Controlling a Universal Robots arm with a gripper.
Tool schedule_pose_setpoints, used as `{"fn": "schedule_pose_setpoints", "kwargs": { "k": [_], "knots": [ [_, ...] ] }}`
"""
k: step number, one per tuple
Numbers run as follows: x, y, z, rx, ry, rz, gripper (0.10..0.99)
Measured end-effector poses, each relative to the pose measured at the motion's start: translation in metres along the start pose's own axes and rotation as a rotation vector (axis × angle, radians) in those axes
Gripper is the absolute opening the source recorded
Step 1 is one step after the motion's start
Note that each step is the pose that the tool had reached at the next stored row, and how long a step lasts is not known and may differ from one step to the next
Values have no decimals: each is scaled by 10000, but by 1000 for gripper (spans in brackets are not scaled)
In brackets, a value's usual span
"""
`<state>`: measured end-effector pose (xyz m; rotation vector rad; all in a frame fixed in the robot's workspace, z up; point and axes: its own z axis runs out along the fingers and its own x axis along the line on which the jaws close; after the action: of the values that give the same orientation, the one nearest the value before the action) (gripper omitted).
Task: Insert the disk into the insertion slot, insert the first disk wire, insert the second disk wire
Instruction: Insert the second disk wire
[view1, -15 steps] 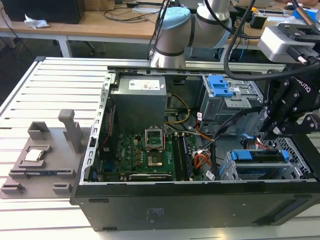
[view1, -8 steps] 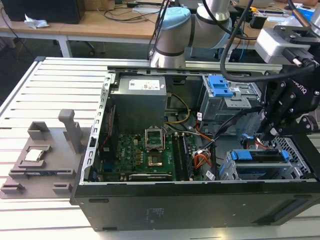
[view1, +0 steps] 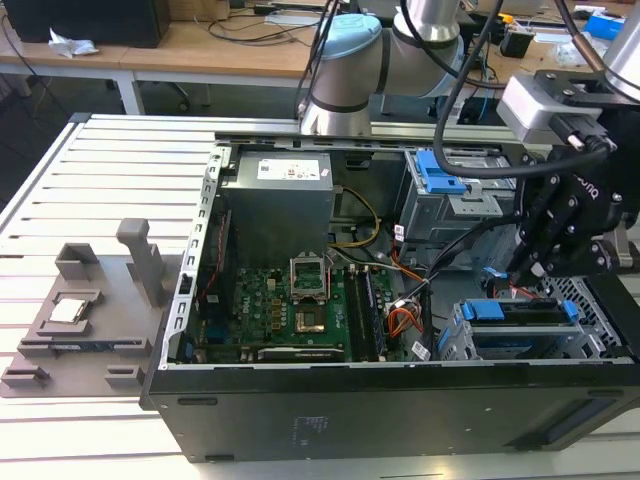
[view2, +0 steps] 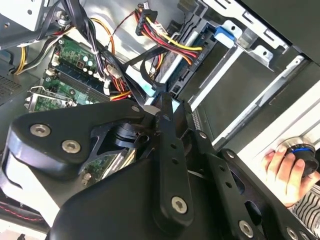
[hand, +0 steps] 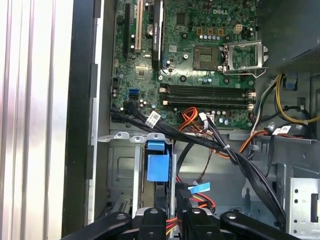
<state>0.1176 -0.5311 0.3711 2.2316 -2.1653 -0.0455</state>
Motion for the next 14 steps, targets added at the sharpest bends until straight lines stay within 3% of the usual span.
{"fn": "schedule_pose_setpoints", "kwargs": {
  "k": [3,8,12,14],
  "knots": [
    [-43,-2,21,-5,124,1,239],
    [-174,-7,65,-16,495,0,239],
    [-268,-12,128,-18,599,-11,239],
    [-303,-11,162,-21,696,-13,239]
  ]
}}
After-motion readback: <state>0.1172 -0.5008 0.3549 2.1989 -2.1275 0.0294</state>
